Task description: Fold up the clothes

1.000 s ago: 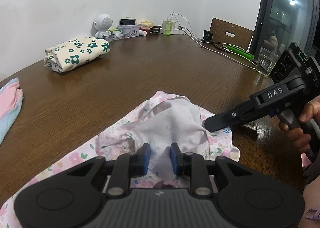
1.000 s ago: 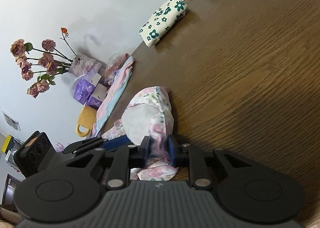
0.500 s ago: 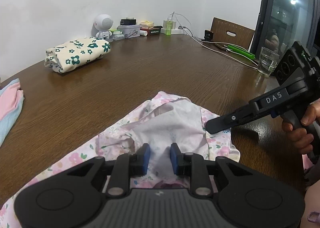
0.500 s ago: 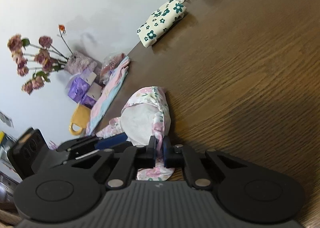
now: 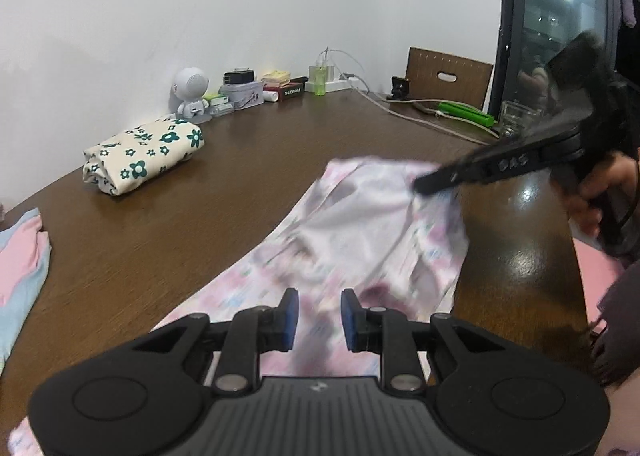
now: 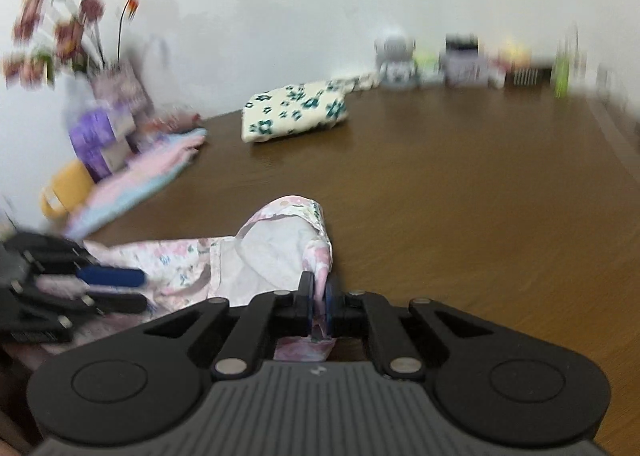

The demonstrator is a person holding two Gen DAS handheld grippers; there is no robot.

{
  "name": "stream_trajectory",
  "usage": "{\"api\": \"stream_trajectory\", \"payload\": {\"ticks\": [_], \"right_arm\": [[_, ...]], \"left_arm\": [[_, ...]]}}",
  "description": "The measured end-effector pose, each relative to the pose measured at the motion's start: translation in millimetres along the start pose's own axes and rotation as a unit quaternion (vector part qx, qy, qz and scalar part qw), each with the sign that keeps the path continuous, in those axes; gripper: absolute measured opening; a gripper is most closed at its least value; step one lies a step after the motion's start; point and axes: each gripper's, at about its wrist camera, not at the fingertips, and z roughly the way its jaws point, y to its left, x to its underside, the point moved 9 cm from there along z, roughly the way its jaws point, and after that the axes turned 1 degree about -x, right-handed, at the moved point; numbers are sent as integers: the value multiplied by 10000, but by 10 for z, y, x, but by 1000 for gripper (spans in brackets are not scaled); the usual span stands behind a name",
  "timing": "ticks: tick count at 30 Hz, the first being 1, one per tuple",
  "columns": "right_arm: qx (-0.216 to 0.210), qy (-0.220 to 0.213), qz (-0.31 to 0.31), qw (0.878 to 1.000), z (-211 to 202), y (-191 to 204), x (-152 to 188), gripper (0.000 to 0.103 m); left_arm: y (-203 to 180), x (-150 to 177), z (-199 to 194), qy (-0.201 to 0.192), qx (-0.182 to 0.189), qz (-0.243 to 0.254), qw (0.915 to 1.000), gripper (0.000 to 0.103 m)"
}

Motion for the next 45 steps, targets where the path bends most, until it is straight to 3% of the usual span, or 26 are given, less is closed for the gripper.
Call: {"api": "stream_trajectory", "payload": {"ticks": [4, 8, 13, 18, 23, 25, 31, 38, 45], "right_arm": [[630, -164, -1178, 9909, -202, 124, -176, 5], [1078, -124, -2545, 9610, -202, 449, -212, 5], [1072, -43, -3315, 9373, -89, 841, -90, 5], [742, -25, -3538, 9324, -47, 1137, -13, 5], [395, 95, -3664, 9296, 13, 1338, 87, 5], [265, 146, -3654, 9304, 44, 1380, 123, 5], [-73, 206, -3622, 9319, 91, 1535, 216, 5], [-435, 383, -3449, 9369, 231, 1705, 340, 5], [-632, 474, -3227, 9432, 311, 1774, 420, 6]], "left_arm": [[-22, 0, 66, 73, -34, -3, 10000, 21], [-57, -140, 188, -63, 70, -20, 10000, 21], [-135, -226, 445, 33, 227, -20, 9997, 21], [-152, -101, 621, 253, 355, -85, 9990, 21], [-57, -77, 456, 150, 528, -292, 9981, 23], [11, -85, 309, 71, 477, -267, 9985, 27], [304, 2, -59, -21, 79, -238, 9997, 27], [391, 255, 79, 442, 143, -314, 9984, 25], [497, 235, 20, 394, 85, -418, 9983, 27]]}}
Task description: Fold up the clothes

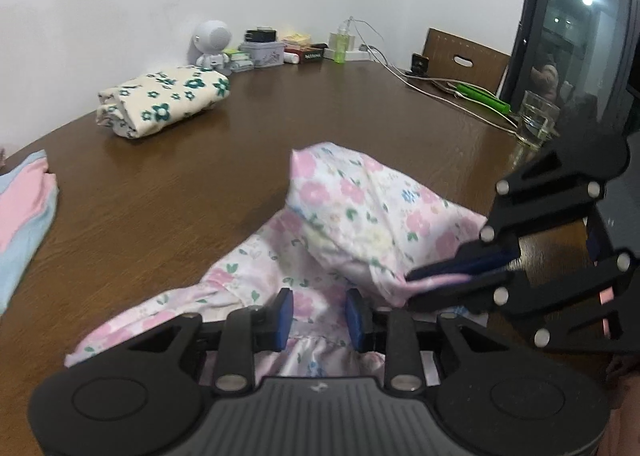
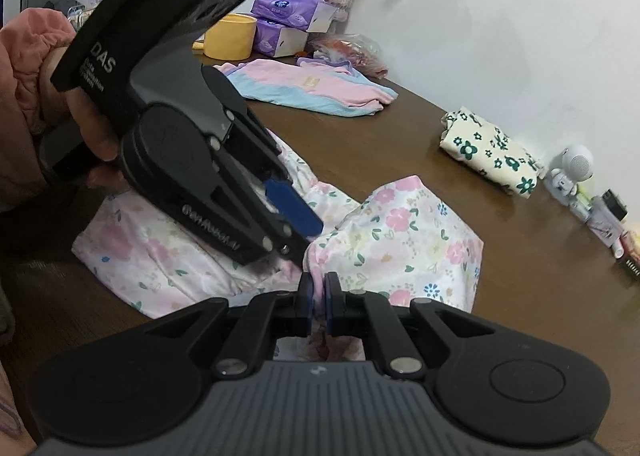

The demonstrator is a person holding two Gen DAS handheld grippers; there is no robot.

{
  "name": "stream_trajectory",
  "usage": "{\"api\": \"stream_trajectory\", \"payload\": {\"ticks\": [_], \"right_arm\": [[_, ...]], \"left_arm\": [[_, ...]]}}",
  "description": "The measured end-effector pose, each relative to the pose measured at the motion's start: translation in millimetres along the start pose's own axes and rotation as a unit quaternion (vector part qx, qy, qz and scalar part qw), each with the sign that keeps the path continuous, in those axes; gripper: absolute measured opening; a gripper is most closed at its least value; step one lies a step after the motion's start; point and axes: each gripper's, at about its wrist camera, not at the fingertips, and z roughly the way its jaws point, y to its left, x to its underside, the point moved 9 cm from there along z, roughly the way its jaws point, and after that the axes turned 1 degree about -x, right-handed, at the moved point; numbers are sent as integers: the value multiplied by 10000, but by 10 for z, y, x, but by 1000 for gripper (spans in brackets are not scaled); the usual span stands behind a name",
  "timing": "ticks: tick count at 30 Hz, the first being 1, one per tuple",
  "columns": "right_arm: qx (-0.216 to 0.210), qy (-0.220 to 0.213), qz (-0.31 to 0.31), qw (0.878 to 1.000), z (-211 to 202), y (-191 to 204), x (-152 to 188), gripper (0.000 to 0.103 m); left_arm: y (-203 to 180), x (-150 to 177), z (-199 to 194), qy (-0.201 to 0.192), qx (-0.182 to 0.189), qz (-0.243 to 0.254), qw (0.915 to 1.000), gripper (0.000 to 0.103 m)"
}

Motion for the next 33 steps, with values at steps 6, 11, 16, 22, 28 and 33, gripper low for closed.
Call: {"api": "stream_trajectory", "payload": {"ticks": [6, 11, 16, 22, 28, 33], "right_arm": [[-145, -17, 209, 9997, 52, 40, 23, 6], [-251, -3, 412, 9988, 123, 61, 57, 9], [-315, -11, 587, 9978, 176, 86, 77, 14], [-609, -250, 1051, 9923, -14, -6, 73, 26], [-878, -721, 1782, 9774, -472, -288, 102, 33], [-324, -663, 1892, 9792, -463, -516, 223, 33]], "left_arm": [[184, -173, -301, -498, -248, -159, 9983, 27], [-3, -344, -393, -912, 83, -37, 9958, 25], [-259, -384, -135, -686, 257, 210, 9971, 24], [-108, -286, 139, -311, 99, -93, 9994, 18], [4, -280, 161, -312, 93, -195, 9993, 19], [-4, -273, 146, -304, 45, -112, 9995, 19]]}}
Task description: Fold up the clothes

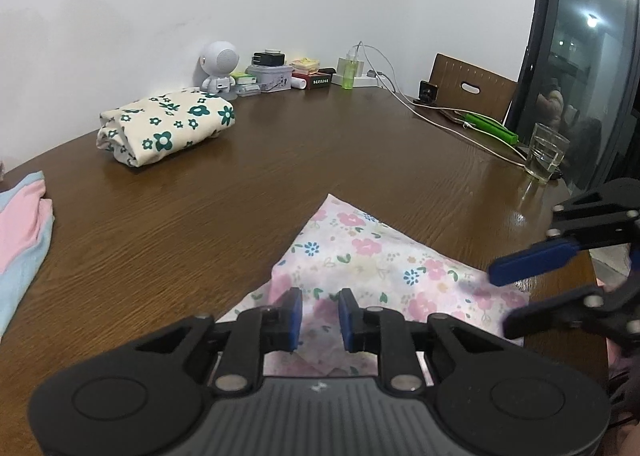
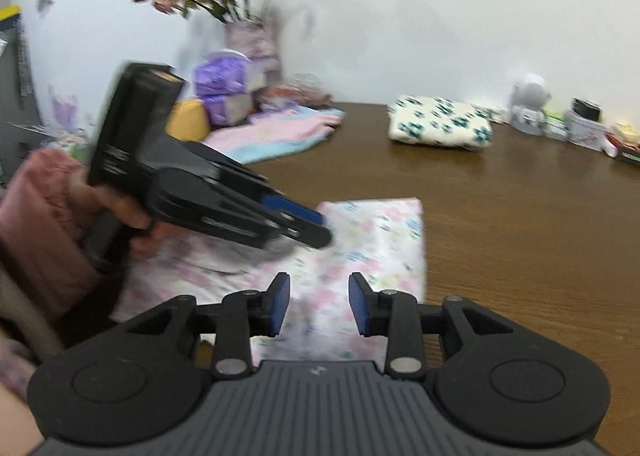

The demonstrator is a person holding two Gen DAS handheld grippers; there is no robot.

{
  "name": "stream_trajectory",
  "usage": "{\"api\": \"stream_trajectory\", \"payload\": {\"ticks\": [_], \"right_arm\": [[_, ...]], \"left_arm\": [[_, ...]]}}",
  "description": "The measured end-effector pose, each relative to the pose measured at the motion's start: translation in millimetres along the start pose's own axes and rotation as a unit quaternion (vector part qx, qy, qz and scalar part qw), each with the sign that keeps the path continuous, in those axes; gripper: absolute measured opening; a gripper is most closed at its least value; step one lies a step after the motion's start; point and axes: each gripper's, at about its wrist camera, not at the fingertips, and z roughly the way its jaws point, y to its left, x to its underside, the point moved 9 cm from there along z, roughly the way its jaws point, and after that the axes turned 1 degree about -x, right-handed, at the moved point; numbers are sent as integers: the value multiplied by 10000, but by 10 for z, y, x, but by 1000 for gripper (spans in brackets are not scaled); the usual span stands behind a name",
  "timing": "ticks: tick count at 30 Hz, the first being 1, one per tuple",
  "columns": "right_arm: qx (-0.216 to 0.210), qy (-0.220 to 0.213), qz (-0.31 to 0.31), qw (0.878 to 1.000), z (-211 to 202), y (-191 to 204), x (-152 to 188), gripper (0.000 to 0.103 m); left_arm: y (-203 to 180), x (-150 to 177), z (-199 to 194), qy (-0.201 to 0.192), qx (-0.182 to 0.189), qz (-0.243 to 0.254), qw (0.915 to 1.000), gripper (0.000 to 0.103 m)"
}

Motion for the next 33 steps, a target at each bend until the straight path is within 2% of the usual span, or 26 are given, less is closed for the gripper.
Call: {"api": "stream_trajectory", "payload": {"ticks": [3, 10, 13, 16, 23, 25, 28, 30, 33], "right_arm": [[165, 161, -256, 9994, 149, 32, 92, 33], [146, 291, -888, 9955, 343, 288, 164, 34], [120, 318, -954, 9949, 364, 328, 200, 38], [97, 330, -1005, 9943, 367, 360, 232, 41], [154, 318, -1091, 9934, 358, 401, 272, 47], [29, 161, -881, 9960, 262, 349, 219, 52], [-92, -330, -31, 9994, 4, 88, 93, 59], [-78, -468, 654, 9967, -103, -186, 101, 60], [-73, -337, 1607, 9864, -117, -522, 282, 60]], "left_arm": [[1, 3, -31, -15, -20, 23, 10000, 23], [27, -17, -60, -85, -29, -20, 10000, 24], [-55, -74, -133, -297, 169, 90, 9994, 26], [-168, -99, -164, -387, 339, 256, 9983, 33], [-140, 35, 6, -37, 234, 257, 9994, 33], [-113, 63, 19, 8, 251, 227, 9994, 33], [-96, 54, -40, -52, 326, 245, 9992, 33], [-115, 42, -118, -125, 479, 335, 9982, 35], [-173, 70, -171, -121, 632, 568, 9963, 36]]}}
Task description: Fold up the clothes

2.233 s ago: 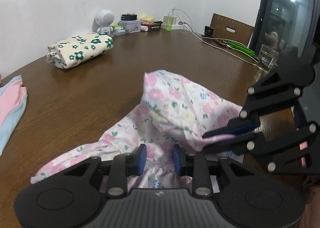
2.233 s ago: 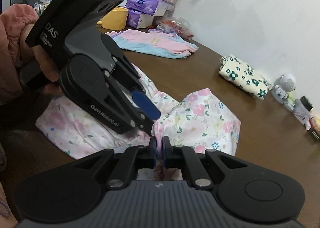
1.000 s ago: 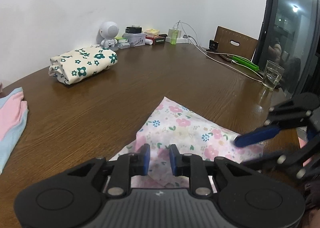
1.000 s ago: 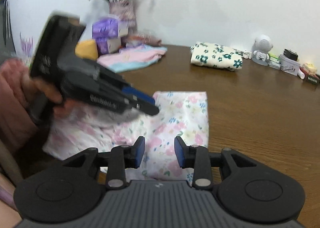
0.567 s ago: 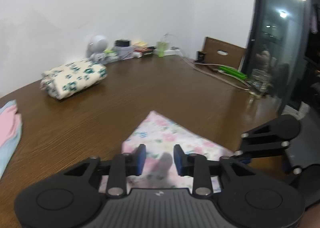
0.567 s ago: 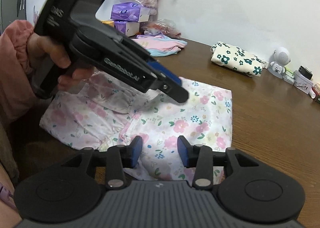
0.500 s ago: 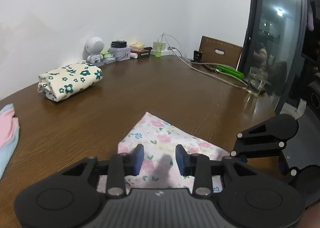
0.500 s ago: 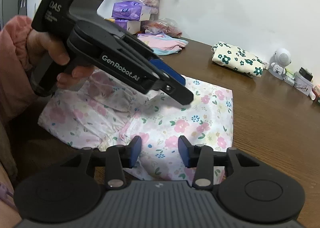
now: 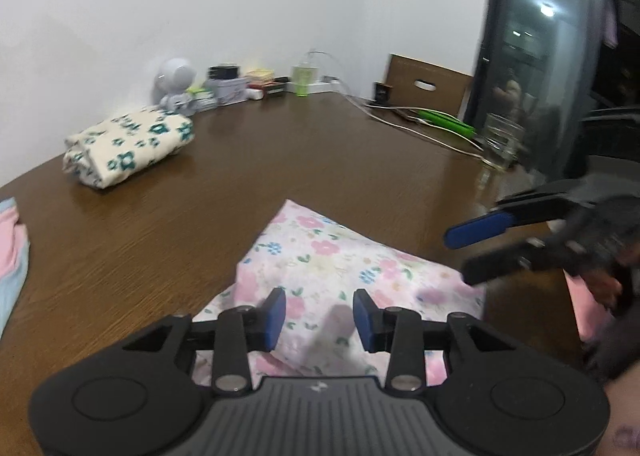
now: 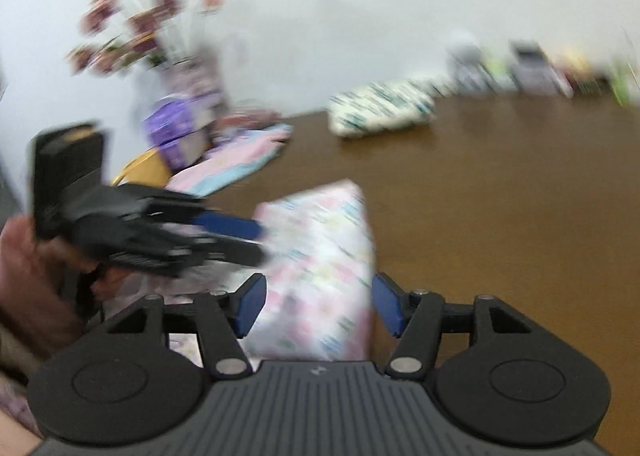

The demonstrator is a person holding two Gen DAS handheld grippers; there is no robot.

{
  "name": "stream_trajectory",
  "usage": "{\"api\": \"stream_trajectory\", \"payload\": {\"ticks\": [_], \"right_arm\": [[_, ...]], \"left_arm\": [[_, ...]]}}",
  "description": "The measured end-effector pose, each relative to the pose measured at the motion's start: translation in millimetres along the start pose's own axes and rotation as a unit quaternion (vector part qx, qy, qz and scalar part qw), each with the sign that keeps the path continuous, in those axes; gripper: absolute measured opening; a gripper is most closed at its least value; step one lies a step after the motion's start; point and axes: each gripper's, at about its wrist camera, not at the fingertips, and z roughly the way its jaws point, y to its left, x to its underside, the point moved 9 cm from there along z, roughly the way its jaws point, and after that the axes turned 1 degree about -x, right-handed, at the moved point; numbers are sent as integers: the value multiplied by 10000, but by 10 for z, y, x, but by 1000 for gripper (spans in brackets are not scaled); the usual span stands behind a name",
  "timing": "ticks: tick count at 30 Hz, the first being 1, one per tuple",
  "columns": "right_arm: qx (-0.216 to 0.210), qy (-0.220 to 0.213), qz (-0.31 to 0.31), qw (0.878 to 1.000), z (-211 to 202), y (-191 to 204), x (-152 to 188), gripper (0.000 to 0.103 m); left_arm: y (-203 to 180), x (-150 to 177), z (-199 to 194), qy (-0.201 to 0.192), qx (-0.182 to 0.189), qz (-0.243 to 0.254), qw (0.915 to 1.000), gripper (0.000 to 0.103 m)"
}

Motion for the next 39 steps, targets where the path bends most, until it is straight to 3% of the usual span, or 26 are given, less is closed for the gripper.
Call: {"api": "stream_trajectory", "payload": {"ticks": [5, 11, 20, 26, 33, 39], "right_arm": [[-398, 214, 1123, 9926, 88, -246, 180, 60], [-598, 268, 1595, 9850, 176, -308, 265, 59], [-774, 199, 1767, 9810, 250, -305, 276, 59], [-802, 111, 2013, 9762, 249, -358, 306, 48], [-885, 15, 2364, 9676, 176, -456, 363, 45], [-927, 58, 2337, 9679, 249, -384, 324, 45]], "left_arm": [[-28, 117, 98, 229, 63, 136, 9996, 36], [42, 187, 108, 314, 175, 7, 9994, 36], [-31, 273, -15, 321, 271, 378, 9984, 41], [-25, 301, 4, 344, 291, 362, 9983, 41], [-10, 310, 11, 328, 301, 323, 9985, 41], [-3, 313, 9, 319, 317, 300, 9985, 41]]}}
